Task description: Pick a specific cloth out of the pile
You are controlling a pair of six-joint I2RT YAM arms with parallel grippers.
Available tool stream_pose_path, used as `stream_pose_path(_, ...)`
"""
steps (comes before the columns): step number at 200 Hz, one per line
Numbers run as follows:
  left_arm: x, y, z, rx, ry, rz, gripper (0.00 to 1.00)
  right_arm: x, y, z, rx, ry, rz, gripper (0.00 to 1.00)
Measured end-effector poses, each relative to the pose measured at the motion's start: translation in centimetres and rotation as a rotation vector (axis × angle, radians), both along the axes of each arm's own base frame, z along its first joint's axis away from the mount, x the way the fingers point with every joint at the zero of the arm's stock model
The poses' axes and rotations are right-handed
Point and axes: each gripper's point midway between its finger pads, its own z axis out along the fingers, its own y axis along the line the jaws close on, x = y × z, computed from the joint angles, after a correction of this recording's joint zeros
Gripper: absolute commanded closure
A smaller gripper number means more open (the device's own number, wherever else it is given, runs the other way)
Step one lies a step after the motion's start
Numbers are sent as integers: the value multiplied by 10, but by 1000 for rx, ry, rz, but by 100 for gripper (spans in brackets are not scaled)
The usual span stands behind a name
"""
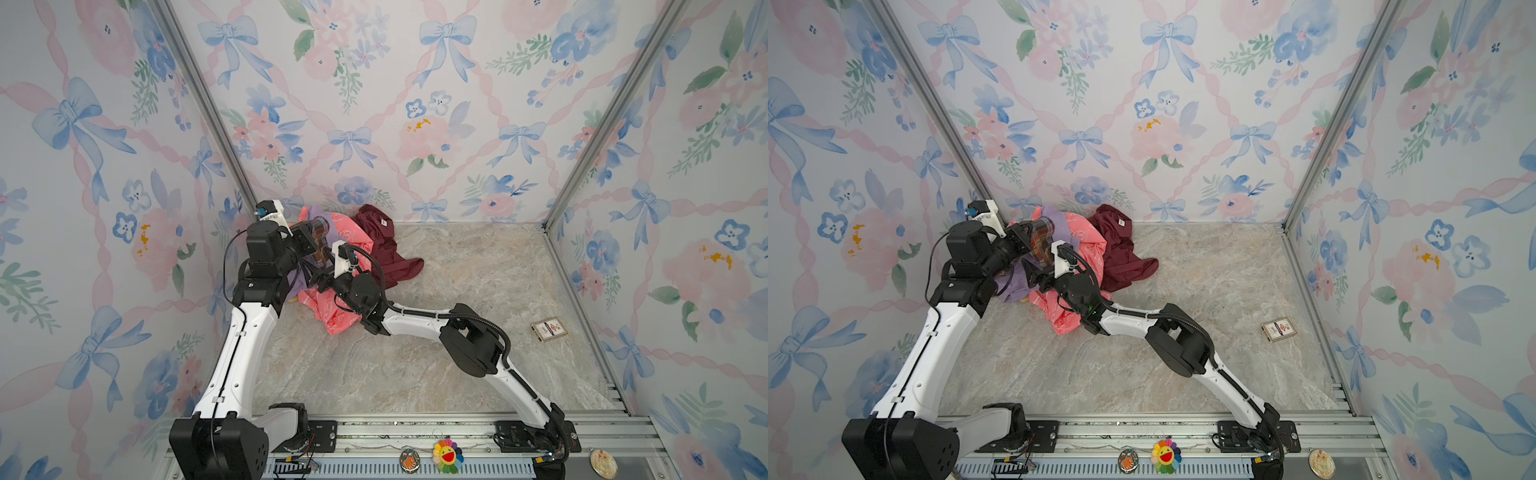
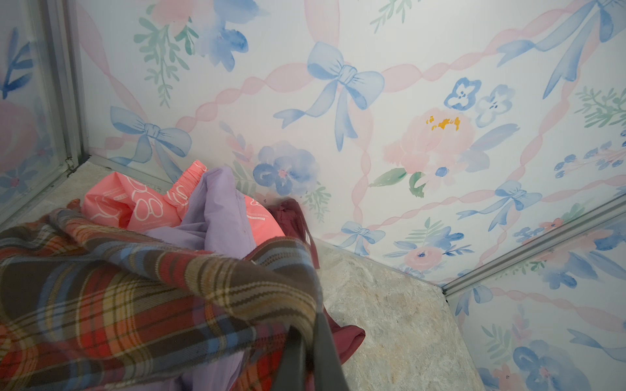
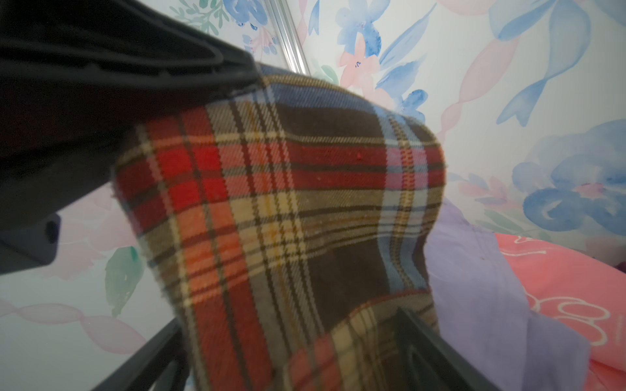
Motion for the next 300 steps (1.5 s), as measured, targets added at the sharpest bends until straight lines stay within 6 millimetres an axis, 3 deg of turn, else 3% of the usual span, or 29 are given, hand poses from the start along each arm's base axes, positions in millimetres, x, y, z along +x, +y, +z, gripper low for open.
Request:
stream_pose_path(57, -2, 0, -5, 4, 6, 0, 100, 16, -11, 2, 18, -8, -63, 63)
stream_pose_path(78, -2, 0, -15, 8, 23, -1, 100, 16, -15, 5, 22, -21, -69, 100)
stream_pose_path(122, -2, 3, -34, 22, 62, 14, 100, 13, -32, 17, 34, -14, -77, 100)
stream_pose_path(152, -1, 8, -34, 25, 62, 27, 56, 19, -54, 36, 56, -5, -96, 100)
stream_pose_path(168, -2, 13, -37, 26, 65, 38, 42, 26, -69, 52, 80, 0, -109, 100)
stream_pose_path(181, -3, 20, -43, 25, 74, 55, 36, 34, -81, 64, 102, 2, -119, 100)
stream_pose_path(207, -14, 46, -60, 3, 105, 118, 31, 50, -107, 85, 135, 19, -142, 100)
stream_pose_path(229, -21, 64, -76, -26, 134, 167, 30, 58, -116, 92, 135, 34, -133, 100)
stream_pose_path(300, -24, 87, -165, -195, 350, 219, 27, 39, -85, 102, 58, 71, -14, 100)
